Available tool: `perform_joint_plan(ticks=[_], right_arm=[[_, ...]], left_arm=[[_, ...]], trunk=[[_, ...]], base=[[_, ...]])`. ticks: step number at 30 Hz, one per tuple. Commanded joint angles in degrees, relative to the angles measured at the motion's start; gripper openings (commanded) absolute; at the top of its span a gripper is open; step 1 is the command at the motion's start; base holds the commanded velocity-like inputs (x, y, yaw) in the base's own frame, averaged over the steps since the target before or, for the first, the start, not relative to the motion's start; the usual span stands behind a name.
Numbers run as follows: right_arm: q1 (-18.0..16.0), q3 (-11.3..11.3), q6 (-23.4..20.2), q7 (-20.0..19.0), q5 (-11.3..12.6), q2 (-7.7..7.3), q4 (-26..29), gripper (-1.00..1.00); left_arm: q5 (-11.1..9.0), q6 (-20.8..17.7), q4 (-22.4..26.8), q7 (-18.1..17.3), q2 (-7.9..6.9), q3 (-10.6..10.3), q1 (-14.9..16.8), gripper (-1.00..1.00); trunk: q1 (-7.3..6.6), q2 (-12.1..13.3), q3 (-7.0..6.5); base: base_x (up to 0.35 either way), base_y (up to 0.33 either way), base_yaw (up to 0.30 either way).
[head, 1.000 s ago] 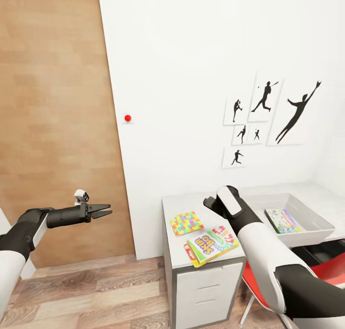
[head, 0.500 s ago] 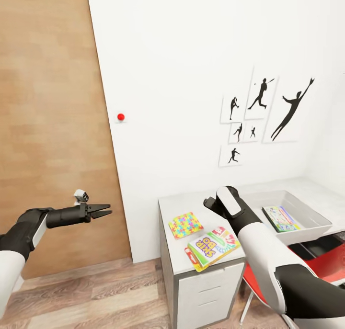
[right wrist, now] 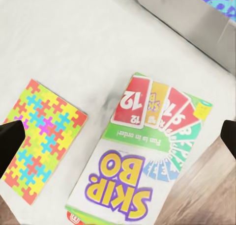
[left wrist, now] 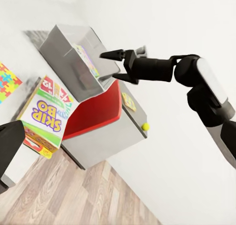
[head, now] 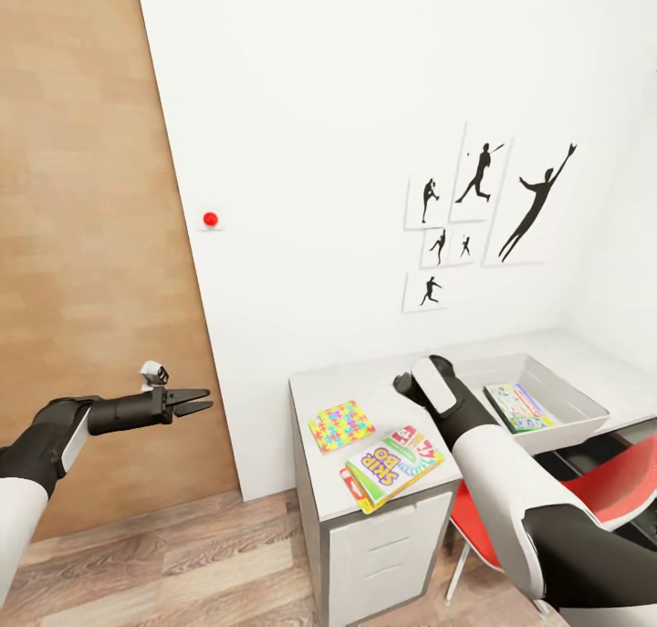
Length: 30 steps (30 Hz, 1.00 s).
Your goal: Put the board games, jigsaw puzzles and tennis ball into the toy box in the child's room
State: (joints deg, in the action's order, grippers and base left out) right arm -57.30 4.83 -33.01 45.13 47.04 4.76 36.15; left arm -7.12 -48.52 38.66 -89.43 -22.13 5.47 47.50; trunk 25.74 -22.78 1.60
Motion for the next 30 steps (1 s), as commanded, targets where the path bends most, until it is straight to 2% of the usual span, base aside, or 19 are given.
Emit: perform_joint_plan(ticks=[1,10,19,30], right_arm=[[-0.05,0.19,0.15,0.39,-0.19,0.0,0.05,1.0],[0.07,0.23,3.12,0.08,-2.57,0.17,-1.08,1.0],[0.05,0.35,6.61,0.0,-2.88,0.55,-5.48,1.0],[0.04,0.36,7.32,-0.08,-2.91,0.2,-6.06,1.0]], left_arm=[[0.0,-0.61,0.01,-0.22,-0.01,-0.02,0.05,1.0],[0.0,-0.61,0.01,-0.25,-0.01,-0.02,0.05,1.0],[0.0,-0.58,0.01,-0.22,-0.01,-0.02,0.05,1.0],[0.0,-0.59,0.01,-0.22,-0.01,-0.01,0.05,1.0]], trunk=[[0.04,-0.14,0.16],[0.04,-0.14,0.29],[0.04,-0.14,1.0],[0.04,-0.14,2.02]], base=[[0.0,0.0,-0.026],[0.0,0.0,-0.009],[0.0,0.0,0.0],[0.0,0.0,0.0]])
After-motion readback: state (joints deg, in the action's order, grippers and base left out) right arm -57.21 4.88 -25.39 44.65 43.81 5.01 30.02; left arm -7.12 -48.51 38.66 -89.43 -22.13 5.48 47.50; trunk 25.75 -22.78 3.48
